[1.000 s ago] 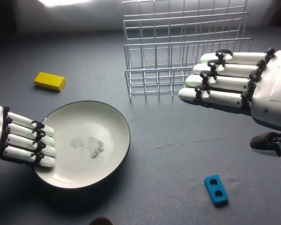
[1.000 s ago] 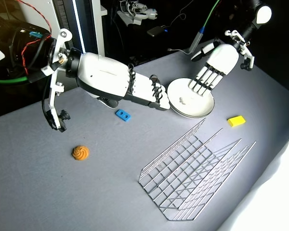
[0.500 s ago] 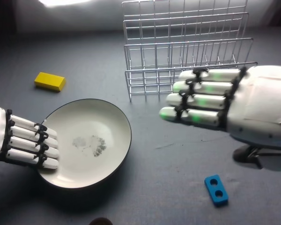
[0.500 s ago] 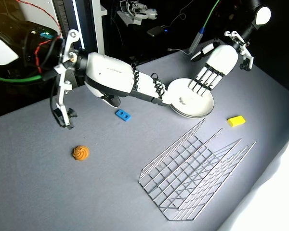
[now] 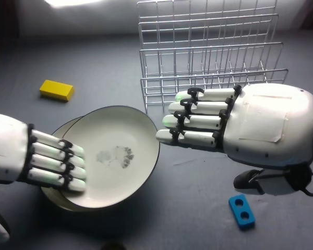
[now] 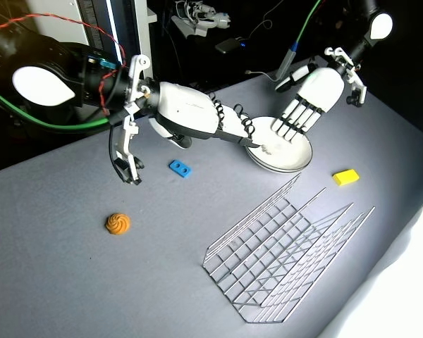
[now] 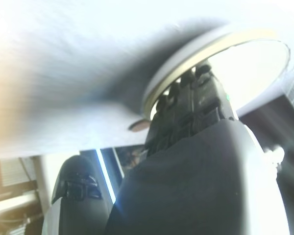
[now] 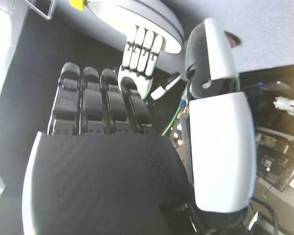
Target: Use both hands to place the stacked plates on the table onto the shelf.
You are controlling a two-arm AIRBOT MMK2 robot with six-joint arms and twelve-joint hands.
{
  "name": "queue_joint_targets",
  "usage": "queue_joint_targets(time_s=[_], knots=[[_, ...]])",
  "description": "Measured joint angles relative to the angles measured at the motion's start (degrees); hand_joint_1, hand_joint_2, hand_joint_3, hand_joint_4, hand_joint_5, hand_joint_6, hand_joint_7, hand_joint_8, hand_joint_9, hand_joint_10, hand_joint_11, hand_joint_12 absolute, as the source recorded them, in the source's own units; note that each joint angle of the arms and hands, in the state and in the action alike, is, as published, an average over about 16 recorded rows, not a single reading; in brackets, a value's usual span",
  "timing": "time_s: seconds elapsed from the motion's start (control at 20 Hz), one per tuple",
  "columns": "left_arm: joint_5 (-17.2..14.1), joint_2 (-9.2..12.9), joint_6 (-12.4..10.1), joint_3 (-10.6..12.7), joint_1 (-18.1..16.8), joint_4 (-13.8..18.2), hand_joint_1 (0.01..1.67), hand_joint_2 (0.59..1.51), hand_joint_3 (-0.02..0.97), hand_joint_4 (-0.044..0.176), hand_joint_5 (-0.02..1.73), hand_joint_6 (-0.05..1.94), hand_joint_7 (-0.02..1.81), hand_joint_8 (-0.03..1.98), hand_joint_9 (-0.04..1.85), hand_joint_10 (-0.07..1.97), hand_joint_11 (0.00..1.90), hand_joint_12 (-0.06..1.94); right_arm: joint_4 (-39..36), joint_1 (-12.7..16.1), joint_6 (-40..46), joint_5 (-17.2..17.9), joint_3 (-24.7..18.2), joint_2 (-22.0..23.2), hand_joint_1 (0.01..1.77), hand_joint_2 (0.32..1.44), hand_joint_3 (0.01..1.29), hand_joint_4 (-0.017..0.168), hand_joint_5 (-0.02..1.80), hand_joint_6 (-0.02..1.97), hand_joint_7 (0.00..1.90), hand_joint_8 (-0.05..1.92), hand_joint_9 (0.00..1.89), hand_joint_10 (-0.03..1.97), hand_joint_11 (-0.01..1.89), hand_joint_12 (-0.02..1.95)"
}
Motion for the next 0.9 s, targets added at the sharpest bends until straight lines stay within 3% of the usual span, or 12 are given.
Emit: queue_joint_targets(time_s=[0.5, 0.9], knots=[[2.3, -0.9, -2.0, -5.0, -4.1, 1.2, 0.02, 1.135, 0.015, -0.004, 0.00, -0.01, 0.02, 0.00, 0.02, 0.01, 0.01, 0.00, 0.1, 2.7, -1.2, -3.9, 5.0, -6.7, 1.03, 1.05, 0.02, 0.008, 0.07, 0.02, 0.05, 0.01, 0.05, 0.01, 0.02, 0.43], [2.3, -1.0, -2.9, -4.6, -4.6, 1.5, 0.02, 1.139, 0.014, -0.003, 0.01, 0.00, 0.01, 0.00, 0.01, 0.01, 0.01, 0.00, 0.1, 5.2, -2.6, -7.0, 9.7, -13.2, 1.08, 1.05, 0.02, 0.008, 0.13, 0.02, 0.09, 0.01, 0.10, 0.01, 0.02, 0.71]])
